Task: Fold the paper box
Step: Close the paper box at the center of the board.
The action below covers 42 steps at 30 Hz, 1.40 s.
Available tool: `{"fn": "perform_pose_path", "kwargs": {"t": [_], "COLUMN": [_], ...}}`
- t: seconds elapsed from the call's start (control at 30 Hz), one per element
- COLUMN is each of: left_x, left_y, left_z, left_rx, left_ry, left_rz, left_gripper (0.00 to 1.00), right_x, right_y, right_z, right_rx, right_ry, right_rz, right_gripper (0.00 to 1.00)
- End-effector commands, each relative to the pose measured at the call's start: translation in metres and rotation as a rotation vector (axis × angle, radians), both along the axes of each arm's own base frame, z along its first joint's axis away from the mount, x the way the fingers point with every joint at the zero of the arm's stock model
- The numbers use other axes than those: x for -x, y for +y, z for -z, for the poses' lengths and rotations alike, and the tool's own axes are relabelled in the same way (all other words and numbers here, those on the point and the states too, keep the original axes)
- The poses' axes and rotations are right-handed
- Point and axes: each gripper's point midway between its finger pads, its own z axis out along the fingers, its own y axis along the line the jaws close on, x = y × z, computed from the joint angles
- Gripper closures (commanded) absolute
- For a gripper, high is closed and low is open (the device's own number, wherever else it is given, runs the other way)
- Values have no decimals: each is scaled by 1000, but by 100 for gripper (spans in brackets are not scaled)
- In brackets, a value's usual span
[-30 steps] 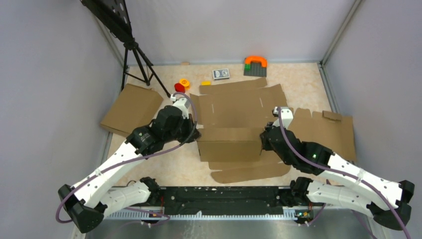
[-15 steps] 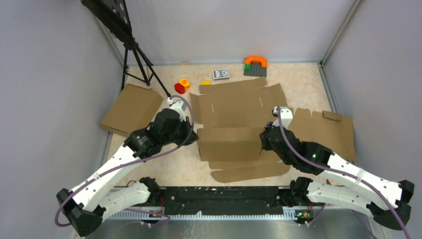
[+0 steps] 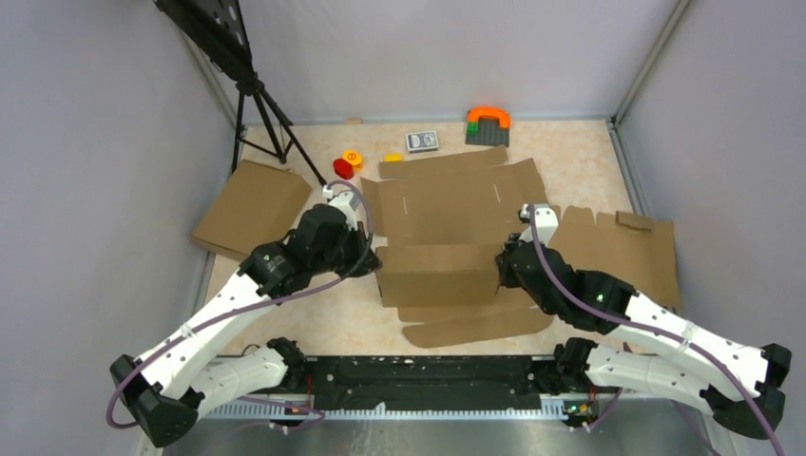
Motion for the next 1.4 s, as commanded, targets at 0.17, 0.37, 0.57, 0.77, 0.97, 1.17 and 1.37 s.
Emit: {"fn": "perform_pose_path", "kwargs": {"t": [0.17, 0.37, 0.57, 0.77, 0.97, 1.17, 1.37], "left_x": [9, -2, 8, 8, -4, -2, 2], "left_y": [0, 0, -5, -2, 17, 18, 5], "left_z": [29, -13, 35, 22, -17, -4, 14], "left_rx": [-31, -32, -42, -29, -53, -66, -25], "left_ry": [83, 8, 111, 83, -32, 5, 56], "left_rz": [10, 10, 33, 19, -55, -56, -7], "left_gripper": [100, 100, 100, 100, 84, 87, 100], "right_x": [13, 11, 13, 13, 12, 13, 14], "right_y": [-2, -2, -4, -4, -4, -3, -4], "right_z": [22, 17, 23, 20, 21, 23, 23], "right_rx": [62, 63, 67, 68, 71, 68, 66], "right_ry": [76, 65, 79, 72, 74, 79, 81], "right_rz": [-50, -49, -46, -45, -46, -49, -50], "right_gripper": [100, 100, 100, 100, 100, 100, 100]}}
